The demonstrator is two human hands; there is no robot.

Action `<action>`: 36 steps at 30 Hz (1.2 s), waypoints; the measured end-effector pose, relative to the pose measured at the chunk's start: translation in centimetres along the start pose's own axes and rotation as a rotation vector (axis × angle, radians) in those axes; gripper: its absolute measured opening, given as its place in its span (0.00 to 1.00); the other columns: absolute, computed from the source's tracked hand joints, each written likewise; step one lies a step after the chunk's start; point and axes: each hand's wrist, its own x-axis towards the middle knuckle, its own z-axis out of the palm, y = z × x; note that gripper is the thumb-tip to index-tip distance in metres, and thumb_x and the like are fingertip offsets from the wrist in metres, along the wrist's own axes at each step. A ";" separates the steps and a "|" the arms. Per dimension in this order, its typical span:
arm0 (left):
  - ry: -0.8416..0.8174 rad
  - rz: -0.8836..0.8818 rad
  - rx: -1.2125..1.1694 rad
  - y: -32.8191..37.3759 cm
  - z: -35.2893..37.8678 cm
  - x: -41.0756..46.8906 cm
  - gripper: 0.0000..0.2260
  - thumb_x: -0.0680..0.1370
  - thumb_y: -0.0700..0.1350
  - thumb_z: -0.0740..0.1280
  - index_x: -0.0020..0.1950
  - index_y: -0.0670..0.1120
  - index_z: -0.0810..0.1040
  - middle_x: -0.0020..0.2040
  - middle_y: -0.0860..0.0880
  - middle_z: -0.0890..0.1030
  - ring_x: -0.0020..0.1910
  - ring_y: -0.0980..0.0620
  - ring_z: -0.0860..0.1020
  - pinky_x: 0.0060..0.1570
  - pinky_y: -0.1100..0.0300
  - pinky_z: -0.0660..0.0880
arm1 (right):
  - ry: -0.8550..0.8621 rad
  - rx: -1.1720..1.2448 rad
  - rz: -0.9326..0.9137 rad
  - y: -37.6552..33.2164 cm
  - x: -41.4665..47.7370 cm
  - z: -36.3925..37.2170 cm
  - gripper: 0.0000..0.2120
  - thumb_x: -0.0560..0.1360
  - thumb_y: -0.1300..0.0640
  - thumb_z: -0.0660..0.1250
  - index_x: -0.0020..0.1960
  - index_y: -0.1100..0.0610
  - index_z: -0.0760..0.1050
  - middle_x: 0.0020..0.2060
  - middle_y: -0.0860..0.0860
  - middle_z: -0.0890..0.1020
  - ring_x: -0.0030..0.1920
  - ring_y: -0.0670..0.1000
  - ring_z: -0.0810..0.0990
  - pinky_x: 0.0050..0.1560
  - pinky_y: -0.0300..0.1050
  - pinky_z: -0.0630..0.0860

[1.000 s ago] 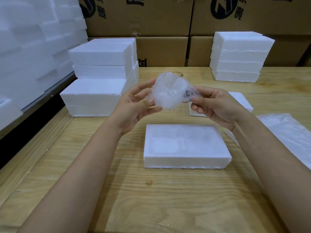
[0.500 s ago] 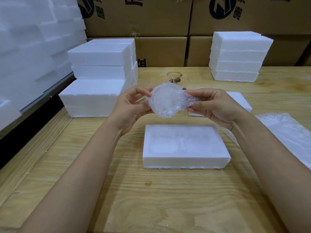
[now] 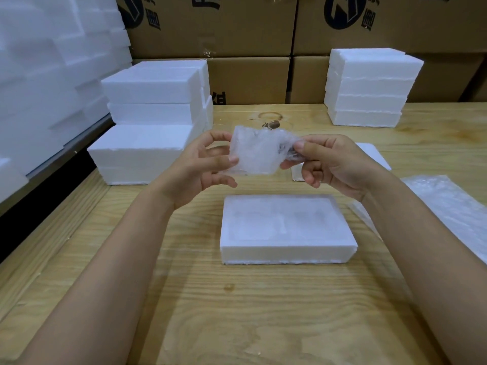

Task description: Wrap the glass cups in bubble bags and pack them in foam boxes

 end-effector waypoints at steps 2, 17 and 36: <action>-0.021 -0.077 0.124 0.7 0.0 -0.1 0.24 0.66 0.44 0.75 0.58 0.45 0.70 0.45 0.46 0.84 0.43 0.45 0.83 0.33 0.60 0.78 | -0.056 -0.067 0.034 -0.4 -0.2 -0.1 0.14 0.69 0.49 0.67 0.47 0.58 0.79 0.40 0.58 0.85 0.23 0.48 0.73 0.24 0.37 0.70; -0.361 -0.207 0.732 1.6 0.8 -0.9 0.16 0.66 0.44 0.79 0.47 0.56 0.78 0.34 0.64 0.77 0.28 0.55 0.70 0.29 0.66 0.70 | -0.467 -0.336 0.338 -0.9 -1.3 -0.7 0.11 0.72 0.55 0.67 0.49 0.59 0.70 0.38 0.60 0.82 0.32 0.55 0.78 0.35 0.43 0.76; -0.340 -0.218 1.053 1.0 1.9 -0.2 0.29 0.63 0.44 0.81 0.53 0.62 0.68 0.55 0.56 0.73 0.41 0.61 0.76 0.41 0.65 0.72 | -0.479 -0.581 0.395 -0.8 -1.4 0.6 0.06 0.78 0.62 0.64 0.48 0.55 0.67 0.34 0.55 0.81 0.28 0.52 0.73 0.34 0.40 0.72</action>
